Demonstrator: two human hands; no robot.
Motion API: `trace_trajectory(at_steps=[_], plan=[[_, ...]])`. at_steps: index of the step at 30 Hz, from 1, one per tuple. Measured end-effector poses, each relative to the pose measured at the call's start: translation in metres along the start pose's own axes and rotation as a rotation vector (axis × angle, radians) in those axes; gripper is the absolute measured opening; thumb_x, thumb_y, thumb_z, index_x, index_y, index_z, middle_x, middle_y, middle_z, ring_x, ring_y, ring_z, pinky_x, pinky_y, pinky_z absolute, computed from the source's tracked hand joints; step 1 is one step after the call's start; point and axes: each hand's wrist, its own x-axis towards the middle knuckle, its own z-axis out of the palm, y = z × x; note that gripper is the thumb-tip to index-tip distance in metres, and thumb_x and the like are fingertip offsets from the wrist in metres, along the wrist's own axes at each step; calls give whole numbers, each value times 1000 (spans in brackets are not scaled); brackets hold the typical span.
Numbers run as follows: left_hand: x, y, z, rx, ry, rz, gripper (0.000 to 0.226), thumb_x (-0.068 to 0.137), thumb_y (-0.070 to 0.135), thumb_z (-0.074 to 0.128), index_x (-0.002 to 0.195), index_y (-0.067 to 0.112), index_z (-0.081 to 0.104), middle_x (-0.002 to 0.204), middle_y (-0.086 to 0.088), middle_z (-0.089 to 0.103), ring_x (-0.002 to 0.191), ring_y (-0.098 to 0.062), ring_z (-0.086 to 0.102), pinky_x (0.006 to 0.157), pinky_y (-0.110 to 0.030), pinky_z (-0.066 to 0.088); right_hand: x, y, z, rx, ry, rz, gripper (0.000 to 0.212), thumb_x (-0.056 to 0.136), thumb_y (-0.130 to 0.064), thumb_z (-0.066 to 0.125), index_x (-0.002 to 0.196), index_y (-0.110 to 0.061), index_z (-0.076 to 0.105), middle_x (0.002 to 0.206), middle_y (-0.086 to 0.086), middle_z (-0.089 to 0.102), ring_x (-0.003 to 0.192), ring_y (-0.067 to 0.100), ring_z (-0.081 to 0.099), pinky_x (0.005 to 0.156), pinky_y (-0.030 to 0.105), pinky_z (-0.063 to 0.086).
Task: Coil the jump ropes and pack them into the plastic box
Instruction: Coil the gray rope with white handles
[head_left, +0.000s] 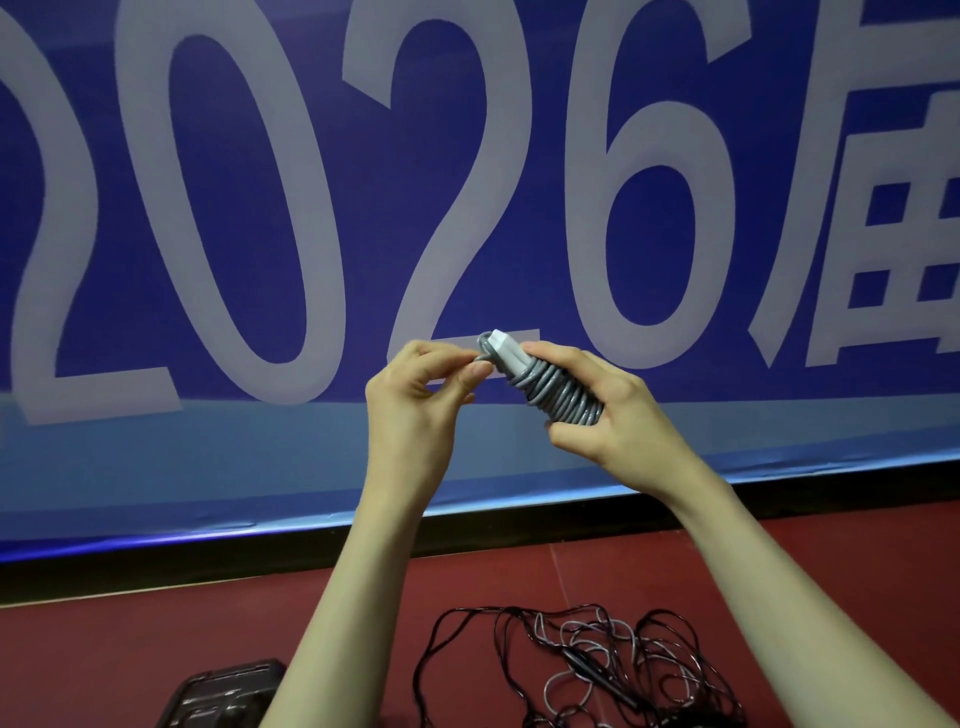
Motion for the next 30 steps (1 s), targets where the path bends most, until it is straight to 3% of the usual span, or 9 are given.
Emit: trace_trajectory(at_steps=[3,8,12,19,25,30], plan=[[-1,2,1,-16,51,-70,13,83,9,73,81,22,73,71,4,71,68,-16,66,69,-27,56,0,-2,-5,-172,27,-17,73,70,-22,60,133,-55,40,92,-7,50,75,19,52,71,46,51],[-1,6,4,-122,98,-181,6,84,8,71,79,11,70,71,-8,73,69,-22,72,70,-29,58,-2,-7,-5,-427,141,-122,75,74,-22,62,138,-51,36,87,-6,41,64,15,44,55,33,46],[0,12,12,-194,114,-275,10,85,6,70,78,12,74,75,-8,74,74,-23,73,74,-29,57,0,-9,-4,-623,226,-189,79,70,-13,72,140,-38,46,85,-1,41,63,13,36,43,21,31],[1,13,13,-340,108,-425,16,90,16,66,82,6,75,78,-12,74,75,-23,73,70,-19,54,1,-12,2,-726,258,-165,85,61,-9,82,138,-32,53,84,4,44,68,15,38,46,11,12],[4,3,4,-240,130,-458,11,84,7,71,76,14,73,74,-6,74,79,-20,73,81,-29,56,1,-12,13,-729,194,-164,89,59,-11,83,137,-36,50,84,2,42,66,20,46,44,13,14],[4,-2,-1,-158,84,-451,13,85,7,69,78,17,72,75,-3,75,79,-17,73,86,-32,55,0,-5,22,-673,160,-128,88,63,-11,78,138,-40,42,85,-4,33,67,18,43,40,23,32]])
